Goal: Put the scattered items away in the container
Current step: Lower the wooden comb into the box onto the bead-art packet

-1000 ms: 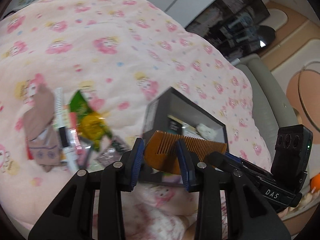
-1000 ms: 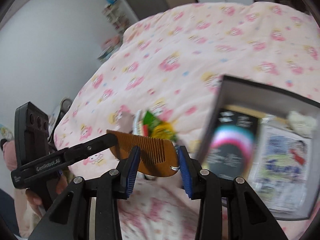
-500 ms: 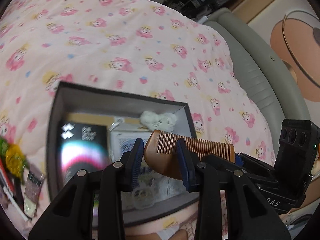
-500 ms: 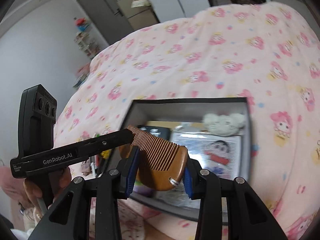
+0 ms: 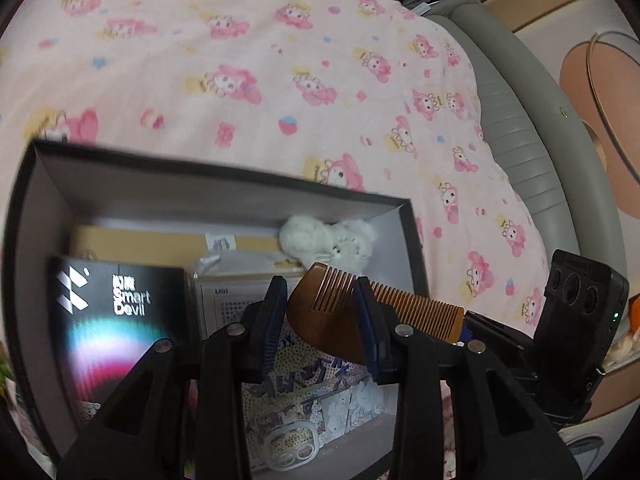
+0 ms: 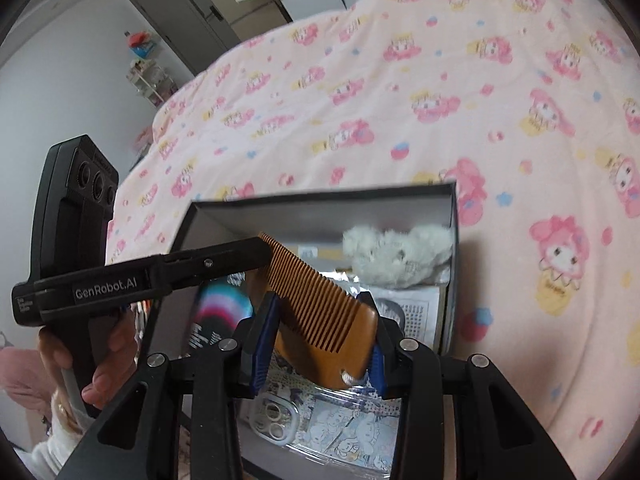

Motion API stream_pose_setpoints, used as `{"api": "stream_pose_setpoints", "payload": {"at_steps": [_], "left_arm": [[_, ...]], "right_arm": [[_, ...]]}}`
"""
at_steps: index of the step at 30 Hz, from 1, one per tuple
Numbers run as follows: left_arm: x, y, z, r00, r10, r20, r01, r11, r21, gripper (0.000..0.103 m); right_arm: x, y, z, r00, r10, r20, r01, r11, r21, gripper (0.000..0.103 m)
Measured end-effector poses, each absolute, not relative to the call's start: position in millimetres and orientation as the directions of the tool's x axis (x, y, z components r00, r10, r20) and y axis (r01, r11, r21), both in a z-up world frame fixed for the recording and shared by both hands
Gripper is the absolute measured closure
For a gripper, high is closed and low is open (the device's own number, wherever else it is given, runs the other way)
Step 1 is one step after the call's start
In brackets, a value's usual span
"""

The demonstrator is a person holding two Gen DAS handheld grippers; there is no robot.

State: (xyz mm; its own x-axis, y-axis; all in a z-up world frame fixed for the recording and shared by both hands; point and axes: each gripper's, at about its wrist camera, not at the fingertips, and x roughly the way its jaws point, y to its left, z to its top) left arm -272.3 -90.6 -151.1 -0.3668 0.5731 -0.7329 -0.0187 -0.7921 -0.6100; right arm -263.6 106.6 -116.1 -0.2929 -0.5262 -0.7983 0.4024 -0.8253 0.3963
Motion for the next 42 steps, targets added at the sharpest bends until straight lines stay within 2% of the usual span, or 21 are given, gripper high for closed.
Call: {"api": "stream_pose_setpoints", "payload": {"at_steps": [6, 11, 16, 20, 23, 28, 31, 36, 39, 42], "left_arm": [[-264.2, -84.3, -172.1, -0.304, 0.574, -0.761, -0.006, -0.799, -0.601, 0.070], [-261.9, -82.3, -173.1, -0.305, 0.506, -0.807, 0.007, -0.846, -0.533, 0.070], [-256.8, -87.0, -171.3, -0.309, 0.487, -0.817, 0.012, -0.857, -0.515, 0.070], [-258.2, -81.8, -179.5, -0.250, 0.533, -0.808, 0.011, -0.833, -0.553, 0.070], [-255.4, -78.1, -186.0, -0.216, 0.549, -0.807, 0.012, -0.825, -0.565, 0.070], [-251.0, -97.8, -179.8, -0.304, 0.428, -0.851, 0.098, -0.875, -0.475, 0.070], [-248.4, -107.4, -178.5, -0.309, 0.470, -0.827, 0.103, -0.848, -0.521, 0.070], [-250.4, -112.3, -182.9, -0.303, 0.457, -0.836, 0.108, -0.856, -0.506, 0.070], [-252.4, -110.1, -183.7, -0.307, 0.507, -0.806, 0.092, -0.826, -0.555, 0.070], [-253.2, -107.6, -182.3, -0.318, 0.497, -0.808, 0.087, -0.833, -0.547, 0.070]], "right_arm": [[-265.2, 97.2, -142.6, -0.247, -0.473, -0.846, 0.389, -0.848, 0.360, 0.069], [-263.4, 86.9, -147.7, -0.317, -0.359, -0.878, 0.404, -0.889, 0.217, 0.069], [-260.9, 104.9, -131.9, -0.386, -0.354, -0.852, 0.371, -0.905, 0.208, 0.069], [-248.1, 116.3, -113.1, -0.430, -0.327, -0.841, 0.367, -0.915, 0.168, 0.069], [-229.7, 112.4, -113.9, -0.376, -0.347, -0.859, 0.391, -0.900, 0.193, 0.069], [-219.3, 82.6, -127.2, -0.259, -0.403, -0.878, 0.454, -0.853, 0.258, 0.069], [-227.9, 67.0, -143.3, -0.213, -0.377, -0.901, 0.461, -0.852, 0.248, 0.069], [-238.0, 69.1, -167.0, -0.098, -0.397, -0.912, 0.432, -0.843, 0.321, 0.069], [-245.4, 78.1, -172.8, -0.093, -0.390, -0.916, 0.390, -0.861, 0.326, 0.069], [-250.8, 81.5, -172.5, -0.094, -0.393, -0.915, 0.379, -0.864, 0.332, 0.069]]}}
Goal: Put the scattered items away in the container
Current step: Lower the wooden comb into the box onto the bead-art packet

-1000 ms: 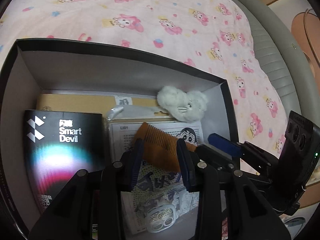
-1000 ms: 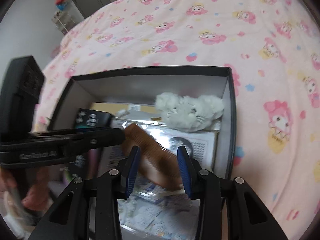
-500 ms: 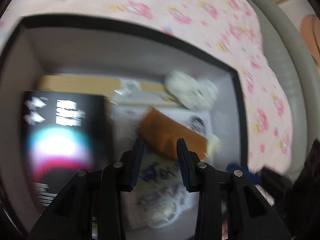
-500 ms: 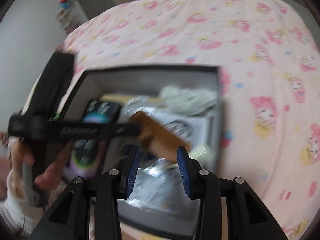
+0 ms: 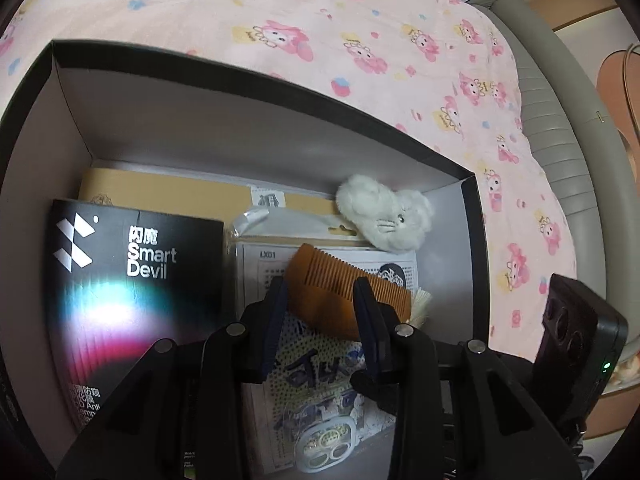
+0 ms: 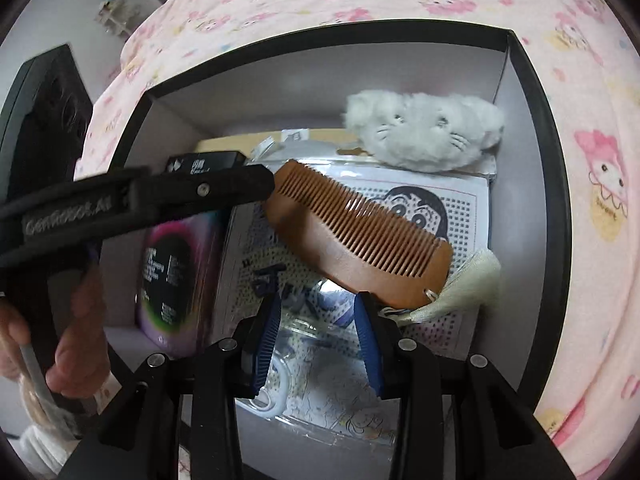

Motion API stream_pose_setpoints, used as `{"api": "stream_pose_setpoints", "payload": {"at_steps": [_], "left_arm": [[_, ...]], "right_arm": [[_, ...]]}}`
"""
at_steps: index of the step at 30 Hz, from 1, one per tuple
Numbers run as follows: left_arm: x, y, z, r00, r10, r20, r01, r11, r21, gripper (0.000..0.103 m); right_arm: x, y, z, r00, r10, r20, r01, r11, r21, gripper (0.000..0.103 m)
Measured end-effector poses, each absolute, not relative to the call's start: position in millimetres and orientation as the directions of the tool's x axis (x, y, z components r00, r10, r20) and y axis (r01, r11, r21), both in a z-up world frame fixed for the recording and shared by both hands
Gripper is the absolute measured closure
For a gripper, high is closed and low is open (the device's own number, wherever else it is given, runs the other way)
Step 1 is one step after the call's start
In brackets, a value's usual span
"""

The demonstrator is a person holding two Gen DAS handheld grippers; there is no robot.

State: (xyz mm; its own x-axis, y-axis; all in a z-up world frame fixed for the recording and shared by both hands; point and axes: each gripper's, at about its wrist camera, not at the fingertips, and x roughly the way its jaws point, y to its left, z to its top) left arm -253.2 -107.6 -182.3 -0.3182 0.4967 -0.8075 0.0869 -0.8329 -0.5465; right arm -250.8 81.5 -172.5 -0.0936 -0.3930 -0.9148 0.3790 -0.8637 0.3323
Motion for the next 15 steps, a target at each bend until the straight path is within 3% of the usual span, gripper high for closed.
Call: {"api": "stream_pose_setpoints", "payload": {"at_steps": [8, 12, 15], "left_arm": [[-254.2, -116.0, -180.4, -0.349, 0.485, -0.802, 0.102, -0.831, -0.547, 0.070], [-265.0, -113.0, -184.7, -0.326, 0.495, -0.806, 0.113, -0.825, -0.553, 0.070], [-272.2, -104.3, -192.1, -0.304, 0.520, -0.798, 0.109, -0.813, -0.572, 0.070]], "right_arm": [[-263.4, 84.6, -157.2, -0.193, -0.347, -0.918, 0.383, -0.888, 0.255, 0.071], [-269.8, 95.2, -144.6, -0.205, -0.418, -0.885, 0.373, -0.870, 0.324, 0.071], [-282.6, 95.2, -145.6, -0.229, -0.389, -0.892, 0.365, -0.884, 0.292, 0.071]]}}
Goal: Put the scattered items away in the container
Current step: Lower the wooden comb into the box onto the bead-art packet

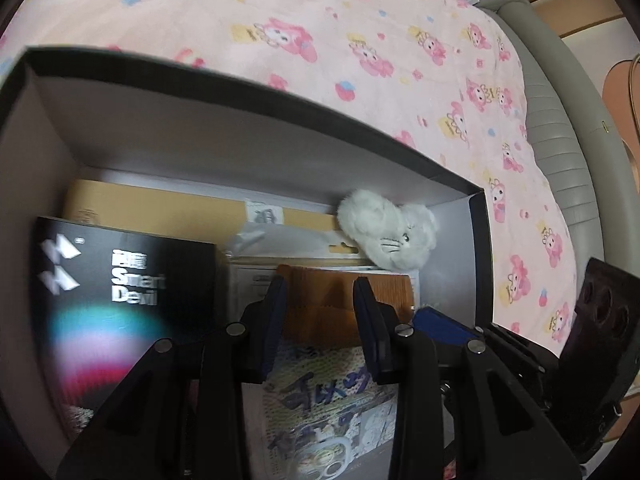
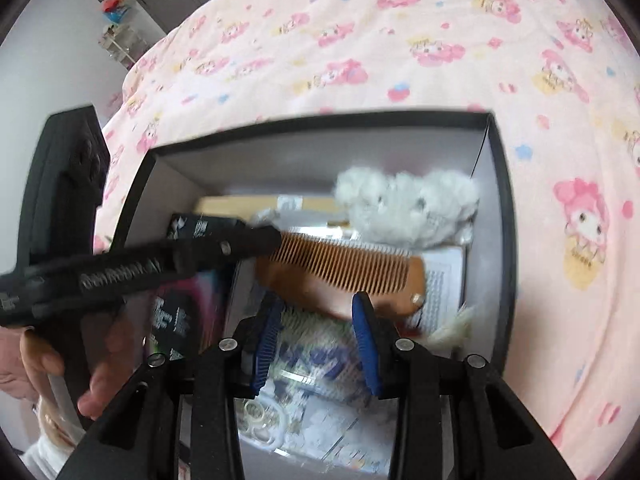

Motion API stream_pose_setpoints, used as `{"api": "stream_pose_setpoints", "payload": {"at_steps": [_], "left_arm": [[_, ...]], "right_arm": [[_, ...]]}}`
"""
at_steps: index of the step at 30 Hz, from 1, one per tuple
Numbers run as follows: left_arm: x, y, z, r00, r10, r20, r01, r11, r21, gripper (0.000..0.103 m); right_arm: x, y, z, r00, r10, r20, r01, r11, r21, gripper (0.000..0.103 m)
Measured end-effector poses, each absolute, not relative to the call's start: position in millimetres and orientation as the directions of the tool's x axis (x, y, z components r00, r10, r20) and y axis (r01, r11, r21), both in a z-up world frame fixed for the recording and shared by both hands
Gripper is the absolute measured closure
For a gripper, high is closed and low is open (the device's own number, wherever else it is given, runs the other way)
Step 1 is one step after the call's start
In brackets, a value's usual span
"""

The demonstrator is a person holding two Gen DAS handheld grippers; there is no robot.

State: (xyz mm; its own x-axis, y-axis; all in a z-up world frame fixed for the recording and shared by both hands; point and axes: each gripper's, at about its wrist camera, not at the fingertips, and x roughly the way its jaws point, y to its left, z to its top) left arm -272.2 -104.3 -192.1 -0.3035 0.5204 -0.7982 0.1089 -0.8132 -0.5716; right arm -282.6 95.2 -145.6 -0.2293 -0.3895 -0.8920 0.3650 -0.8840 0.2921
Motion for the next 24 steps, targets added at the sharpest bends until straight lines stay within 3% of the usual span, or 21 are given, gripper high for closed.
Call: {"api": "stream_pose_setpoints", "payload": {"at_steps": [5, 9, 17, 24], "left_arm": [[-270.8, -100.1, -193.9, -0.273, 0.584, -0.765, 0.094, -0.775, -0.625, 0.070], [-264.9, -110.8, -188.8, -0.328, 0.499, -0.802, 0.129, -0.817, -0.561, 0.070], [-261.4, -96.4, -198.5, -0.247, 0.578, -0.778, 0.086, -0.786, -0.612, 0.070], [-247.8, -105.1, -191.7, -0.250, 0.519, -0.817, 0.093, -0.827, -0.554, 0.070]], "right_arm": [[-288.3, 95.7, -152.3, -0.226, -0.384, -0.895, 0.334, -0.894, 0.299, 0.071], [-284.6, 94.7, -150.5, -0.254, -0.363, -0.897, 0.345, -0.900, 0.267, 0.071], [-265.1, 97.9, -155.8, -0.232, -0.379, -0.896, 0.340, -0.895, 0.290, 0.071], [-252.1, 101.7, -148.1, -0.239, -0.388, -0.890, 0.344, -0.891, 0.296, 0.071]]}}
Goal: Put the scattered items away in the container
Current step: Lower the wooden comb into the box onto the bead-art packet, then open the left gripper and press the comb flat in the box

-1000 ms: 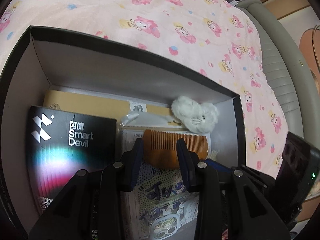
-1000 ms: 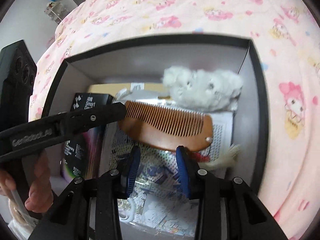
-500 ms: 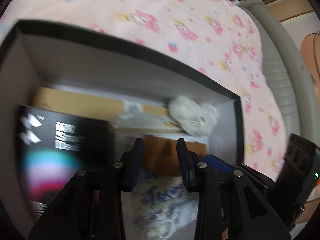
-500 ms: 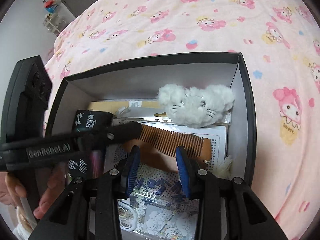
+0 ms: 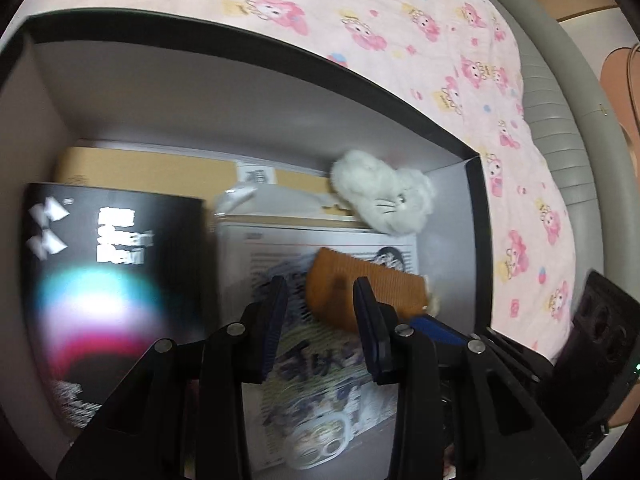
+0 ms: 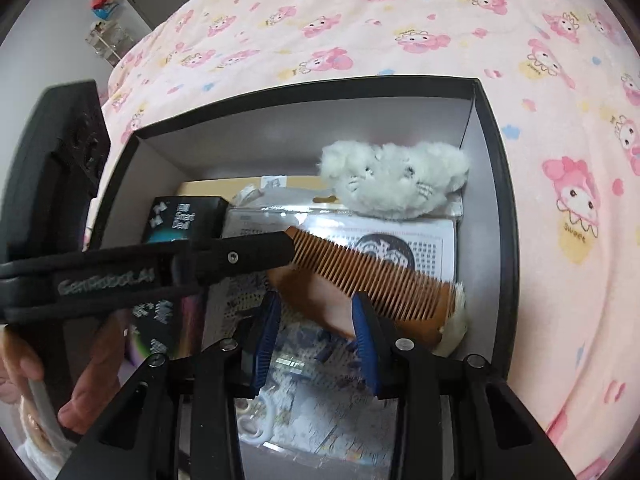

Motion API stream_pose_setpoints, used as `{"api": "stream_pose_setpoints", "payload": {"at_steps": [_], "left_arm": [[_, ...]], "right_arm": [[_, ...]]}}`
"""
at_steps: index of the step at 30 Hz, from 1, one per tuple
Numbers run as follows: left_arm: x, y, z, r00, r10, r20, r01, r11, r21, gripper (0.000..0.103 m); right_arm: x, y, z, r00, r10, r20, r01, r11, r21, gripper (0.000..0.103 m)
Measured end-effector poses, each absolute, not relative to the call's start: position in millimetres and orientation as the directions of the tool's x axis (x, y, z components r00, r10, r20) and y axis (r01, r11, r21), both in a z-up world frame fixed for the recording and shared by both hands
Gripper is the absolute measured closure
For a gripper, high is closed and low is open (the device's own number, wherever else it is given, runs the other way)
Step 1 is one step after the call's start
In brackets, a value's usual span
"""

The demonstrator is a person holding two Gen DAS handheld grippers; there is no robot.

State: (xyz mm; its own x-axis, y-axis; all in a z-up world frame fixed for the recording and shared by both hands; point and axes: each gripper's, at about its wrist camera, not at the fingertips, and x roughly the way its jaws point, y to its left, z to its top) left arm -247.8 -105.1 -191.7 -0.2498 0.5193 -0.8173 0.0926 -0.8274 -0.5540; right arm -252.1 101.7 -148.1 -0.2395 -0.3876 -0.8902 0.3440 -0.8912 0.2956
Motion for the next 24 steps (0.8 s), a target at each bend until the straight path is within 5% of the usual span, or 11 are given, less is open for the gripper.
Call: {"api": "stream_pose_setpoints", "payload": {"at_steps": [5, 24], "left_arm": [[-243.5, -103.6, -189.7, -0.257, 0.541, -0.801, 0.077, -0.814, -0.575, 0.070], [-258.4, -95.8, -192.3, -0.274, 0.562, -0.781, 0.083, -0.795, -0.601, 0.070]], "right_arm": [[-232.6, 116.7, -154.4, -0.168, -0.477, -0.863, 0.276, -0.863, 0.424, 0.070], [-257.7, 91.7, -168.5, -0.182, -0.359, -0.915, 0.310, -0.904, 0.293, 0.070]]}}
